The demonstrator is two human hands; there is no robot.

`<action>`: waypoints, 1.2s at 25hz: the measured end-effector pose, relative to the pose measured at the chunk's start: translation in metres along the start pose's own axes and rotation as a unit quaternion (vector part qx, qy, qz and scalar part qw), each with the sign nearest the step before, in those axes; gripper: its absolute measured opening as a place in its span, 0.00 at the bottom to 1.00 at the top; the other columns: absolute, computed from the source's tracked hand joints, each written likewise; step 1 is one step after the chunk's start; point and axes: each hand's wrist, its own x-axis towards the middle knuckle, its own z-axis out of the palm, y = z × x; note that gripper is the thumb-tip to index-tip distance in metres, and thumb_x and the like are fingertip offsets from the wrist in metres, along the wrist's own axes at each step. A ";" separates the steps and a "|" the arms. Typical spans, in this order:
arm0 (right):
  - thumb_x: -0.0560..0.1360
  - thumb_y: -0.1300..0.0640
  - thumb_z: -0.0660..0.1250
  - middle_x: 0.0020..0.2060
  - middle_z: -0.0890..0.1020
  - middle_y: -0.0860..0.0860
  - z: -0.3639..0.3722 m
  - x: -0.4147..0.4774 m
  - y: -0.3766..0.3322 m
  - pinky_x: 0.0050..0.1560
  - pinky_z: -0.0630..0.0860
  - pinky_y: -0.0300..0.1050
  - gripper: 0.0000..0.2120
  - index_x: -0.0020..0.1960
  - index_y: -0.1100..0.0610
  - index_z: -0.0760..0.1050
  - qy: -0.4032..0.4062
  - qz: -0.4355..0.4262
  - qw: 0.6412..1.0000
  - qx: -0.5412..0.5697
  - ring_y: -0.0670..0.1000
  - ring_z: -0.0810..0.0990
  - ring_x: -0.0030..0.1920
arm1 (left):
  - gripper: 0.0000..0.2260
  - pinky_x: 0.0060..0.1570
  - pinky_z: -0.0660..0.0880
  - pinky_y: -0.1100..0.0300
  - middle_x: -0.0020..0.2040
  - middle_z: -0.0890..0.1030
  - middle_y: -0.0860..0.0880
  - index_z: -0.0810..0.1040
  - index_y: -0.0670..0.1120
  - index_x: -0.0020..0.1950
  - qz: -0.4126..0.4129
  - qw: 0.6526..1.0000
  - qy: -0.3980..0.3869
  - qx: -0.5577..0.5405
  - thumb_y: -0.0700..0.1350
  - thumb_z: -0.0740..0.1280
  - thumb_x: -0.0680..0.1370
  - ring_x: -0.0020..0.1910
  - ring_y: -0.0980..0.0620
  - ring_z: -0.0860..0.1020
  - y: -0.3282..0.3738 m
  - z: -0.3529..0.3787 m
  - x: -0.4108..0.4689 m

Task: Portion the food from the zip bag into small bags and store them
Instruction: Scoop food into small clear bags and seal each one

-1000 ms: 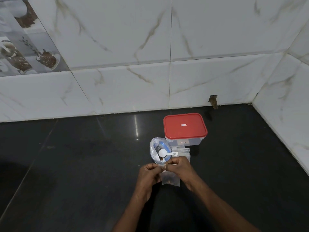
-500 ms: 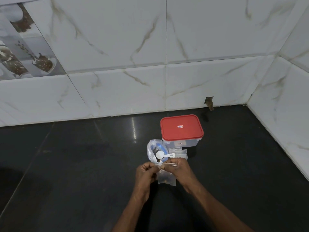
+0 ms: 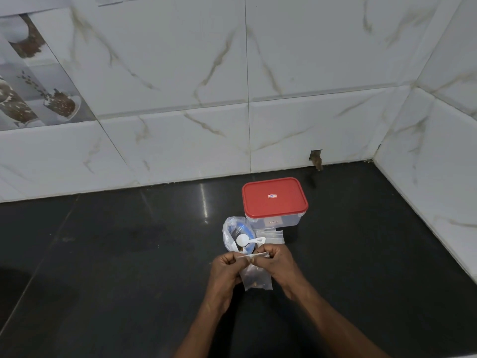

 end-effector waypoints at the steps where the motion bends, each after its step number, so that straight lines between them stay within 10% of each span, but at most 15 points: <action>1: 0.70 0.64 0.73 0.38 0.86 0.54 -0.001 0.000 -0.001 0.43 0.81 0.42 0.03 0.42 0.59 0.84 0.001 0.004 1.000 0.000 0.48 0.84 0.41 | 0.05 0.53 0.81 0.38 0.46 0.86 0.37 0.86 0.39 0.43 0.001 1.000 -0.004 0.012 0.38 0.71 0.77 0.50 0.36 0.84 0.001 0.000 0.000; 6: 0.70 0.64 0.74 0.38 0.86 0.57 0.000 -0.002 -0.004 0.39 0.78 0.36 0.01 0.41 0.63 0.84 -0.007 0.002 1.000 0.014 0.45 0.82 0.37 | 0.06 0.41 0.81 0.52 0.38 0.86 0.43 0.85 0.42 0.39 0.023 0.998 0.005 0.062 0.38 0.72 0.76 0.39 0.46 0.84 0.007 0.003 0.000; 13: 0.71 0.64 0.71 0.40 0.86 0.55 0.000 0.004 0.004 0.48 0.82 0.50 0.02 0.42 0.62 0.83 0.016 0.024 0.999 0.022 0.53 0.85 0.43 | 0.05 0.47 0.81 0.46 0.44 0.87 0.39 0.83 0.37 0.47 0.006 0.999 0.038 0.000 0.36 0.68 0.78 0.42 0.44 0.84 0.000 0.004 -0.004; 23: 0.73 0.60 0.72 0.33 0.84 0.51 -0.006 0.000 0.008 0.37 0.75 0.39 0.05 0.40 0.62 0.83 -0.014 0.027 1.000 0.001 0.44 0.80 0.35 | 0.03 0.46 0.79 0.48 0.43 0.86 0.41 0.86 0.44 0.40 -0.011 1.000 0.023 0.011 0.42 0.75 0.73 0.45 0.41 0.82 -0.006 0.013 0.000; 30: 0.74 0.64 0.70 0.42 0.87 0.56 -0.004 -0.005 0.004 0.49 0.82 0.53 0.04 0.46 0.63 0.83 -0.002 0.045 0.997 0.063 0.56 0.86 0.46 | 0.04 0.38 0.78 0.53 0.39 0.84 0.38 0.80 0.39 0.41 -0.003 0.998 0.055 -0.014 0.35 0.68 0.75 0.37 0.45 0.81 -0.003 0.017 -0.003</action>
